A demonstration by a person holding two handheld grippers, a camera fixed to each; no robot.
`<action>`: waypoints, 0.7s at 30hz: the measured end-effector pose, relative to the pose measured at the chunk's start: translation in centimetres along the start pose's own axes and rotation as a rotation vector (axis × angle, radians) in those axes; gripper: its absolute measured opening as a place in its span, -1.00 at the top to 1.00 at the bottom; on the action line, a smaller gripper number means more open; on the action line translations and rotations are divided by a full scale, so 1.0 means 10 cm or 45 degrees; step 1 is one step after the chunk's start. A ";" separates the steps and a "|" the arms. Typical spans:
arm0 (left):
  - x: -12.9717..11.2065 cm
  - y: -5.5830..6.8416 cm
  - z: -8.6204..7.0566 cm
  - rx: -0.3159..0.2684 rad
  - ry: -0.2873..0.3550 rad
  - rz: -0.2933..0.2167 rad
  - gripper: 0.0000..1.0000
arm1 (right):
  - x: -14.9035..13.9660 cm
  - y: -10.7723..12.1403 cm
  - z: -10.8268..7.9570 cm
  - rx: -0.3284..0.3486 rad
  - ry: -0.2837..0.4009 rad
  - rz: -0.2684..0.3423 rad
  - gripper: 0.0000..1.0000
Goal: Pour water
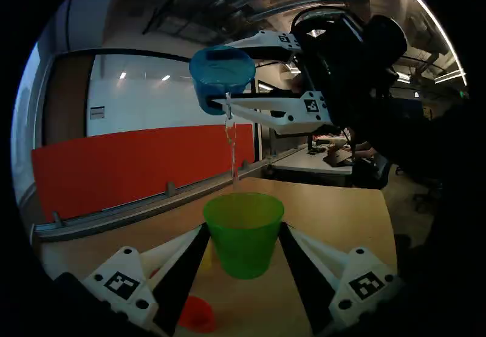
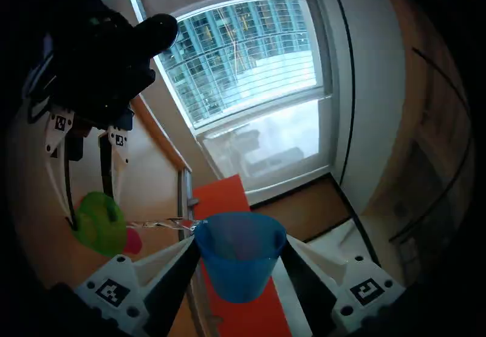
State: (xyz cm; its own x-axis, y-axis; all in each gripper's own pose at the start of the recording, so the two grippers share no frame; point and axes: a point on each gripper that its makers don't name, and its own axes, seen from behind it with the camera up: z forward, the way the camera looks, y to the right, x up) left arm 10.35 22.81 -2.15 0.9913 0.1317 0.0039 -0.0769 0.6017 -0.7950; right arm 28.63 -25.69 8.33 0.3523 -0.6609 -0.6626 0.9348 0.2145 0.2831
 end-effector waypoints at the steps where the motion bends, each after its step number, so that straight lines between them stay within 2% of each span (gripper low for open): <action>1: 0.00 0.00 0.00 0.001 0.000 0.001 -0.65 | 0.00 0.00 0.00 0.000 0.000 -0.004 -0.79; 21: 0.01 0.00 -0.04 0.003 0.011 0.000 -0.65 | 0.07 0.03 0.04 -0.003 0.009 -0.089 -0.79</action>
State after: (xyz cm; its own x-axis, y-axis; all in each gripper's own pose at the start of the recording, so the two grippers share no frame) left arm 10.45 22.57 -2.40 0.9921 0.1251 -0.0011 -0.0770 0.6032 -0.7938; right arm 29.15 -26.32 8.24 0.2866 -0.6691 -0.6857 0.9572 0.1696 0.2346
